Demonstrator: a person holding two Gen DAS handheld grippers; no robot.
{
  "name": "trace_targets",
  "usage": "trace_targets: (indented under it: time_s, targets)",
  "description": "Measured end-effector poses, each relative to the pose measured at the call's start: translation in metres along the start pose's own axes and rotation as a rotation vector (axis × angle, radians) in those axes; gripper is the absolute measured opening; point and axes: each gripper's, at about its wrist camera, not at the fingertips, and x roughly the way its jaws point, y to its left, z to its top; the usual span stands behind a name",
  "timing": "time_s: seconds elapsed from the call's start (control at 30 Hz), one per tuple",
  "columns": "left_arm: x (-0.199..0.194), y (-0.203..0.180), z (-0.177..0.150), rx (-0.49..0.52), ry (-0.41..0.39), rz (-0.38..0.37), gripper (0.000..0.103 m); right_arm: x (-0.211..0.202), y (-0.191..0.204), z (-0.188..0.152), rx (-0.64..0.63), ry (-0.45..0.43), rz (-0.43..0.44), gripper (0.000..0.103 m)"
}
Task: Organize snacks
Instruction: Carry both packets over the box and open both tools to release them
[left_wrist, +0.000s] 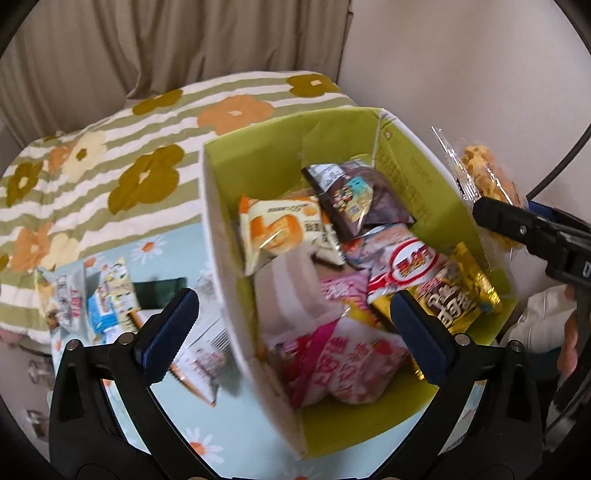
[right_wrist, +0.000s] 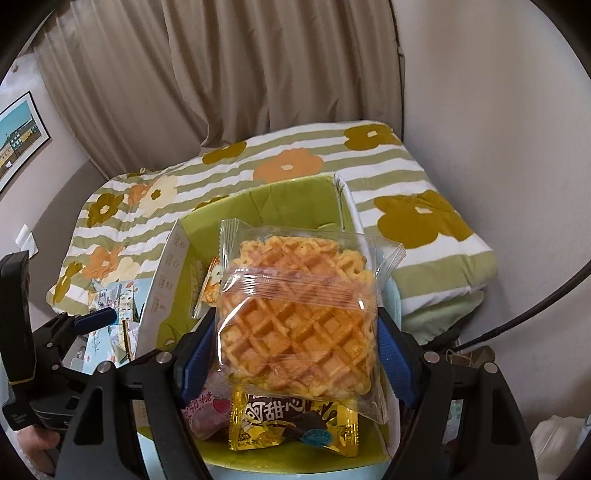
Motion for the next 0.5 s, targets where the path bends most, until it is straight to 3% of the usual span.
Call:
trace_targets:
  time_s: [0.23, 0.33, 0.37, 0.5]
  targets:
    - [-0.008, 0.018, -0.005, -0.019, -0.004, 0.008, 0.102, 0.019, 0.011, 0.006, -0.042, 0.038, 0.004, 0.078]
    - [-0.012, 0.022, -0.007, -0.029, -0.013, 0.006, 0.102, 0.028, 0.016, 0.011, -0.055, 0.034, 0.024, 0.091]
    - [-0.012, 0.022, -0.007, -0.032, -0.014, 0.007, 0.102, 0.029, 0.017, 0.012, -0.058, 0.024, 0.012, 0.099]
    - [-0.015, 0.026, -0.011, -0.044, -0.013, 0.020, 0.102, 0.019, 0.021, 0.008, -0.090, -0.022, 0.008, 0.102]
